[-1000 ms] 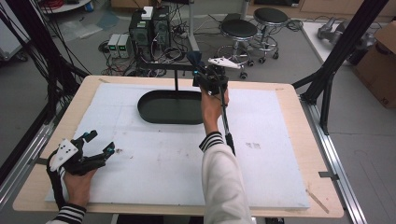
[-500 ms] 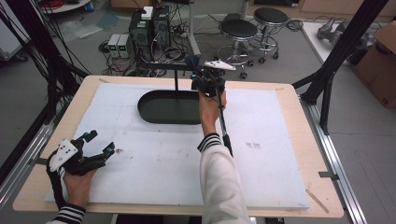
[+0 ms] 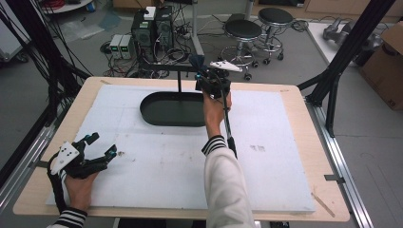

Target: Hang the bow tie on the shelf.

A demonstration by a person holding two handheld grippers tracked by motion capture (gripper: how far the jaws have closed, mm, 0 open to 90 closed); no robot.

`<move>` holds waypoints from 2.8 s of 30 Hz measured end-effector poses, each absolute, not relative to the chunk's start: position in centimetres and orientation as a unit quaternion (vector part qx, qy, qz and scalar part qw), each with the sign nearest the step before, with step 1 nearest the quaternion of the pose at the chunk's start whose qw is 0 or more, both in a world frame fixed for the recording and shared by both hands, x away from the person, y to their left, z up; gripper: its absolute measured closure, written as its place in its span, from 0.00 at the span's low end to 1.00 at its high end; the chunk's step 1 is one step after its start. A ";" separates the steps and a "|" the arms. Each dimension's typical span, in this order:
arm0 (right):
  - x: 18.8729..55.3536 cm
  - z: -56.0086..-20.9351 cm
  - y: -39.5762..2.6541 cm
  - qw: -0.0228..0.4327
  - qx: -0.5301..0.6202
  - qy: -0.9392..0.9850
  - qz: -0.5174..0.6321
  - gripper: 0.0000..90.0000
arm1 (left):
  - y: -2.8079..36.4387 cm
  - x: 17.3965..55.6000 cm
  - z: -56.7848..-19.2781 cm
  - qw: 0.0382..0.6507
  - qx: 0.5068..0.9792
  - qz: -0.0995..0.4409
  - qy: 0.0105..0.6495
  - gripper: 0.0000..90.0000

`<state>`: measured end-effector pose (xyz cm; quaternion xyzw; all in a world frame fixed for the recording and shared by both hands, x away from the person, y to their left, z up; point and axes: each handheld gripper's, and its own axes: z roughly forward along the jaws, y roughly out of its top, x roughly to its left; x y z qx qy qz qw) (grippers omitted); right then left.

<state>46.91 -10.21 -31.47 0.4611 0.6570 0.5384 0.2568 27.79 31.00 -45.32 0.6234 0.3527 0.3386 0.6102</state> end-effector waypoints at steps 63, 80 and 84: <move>47.2 -32.1 -8.1 0.259 0.461 0.659 0.535 0.82 | 31.0 27.8 -45.3 0.610 0.623 0.338 0.353 0.18; 47.2 -32.4 -7.3 0.262 0.456 0.681 0.510 0.78 | 31.0 27.8 -45.3 0.610 0.624 0.338 0.352 0.18; 47.0 -32.3 -7.5 0.265 0.455 0.690 0.497 0.74 | 31.0 27.8 -45.3 0.611 0.623 0.338 0.352 0.18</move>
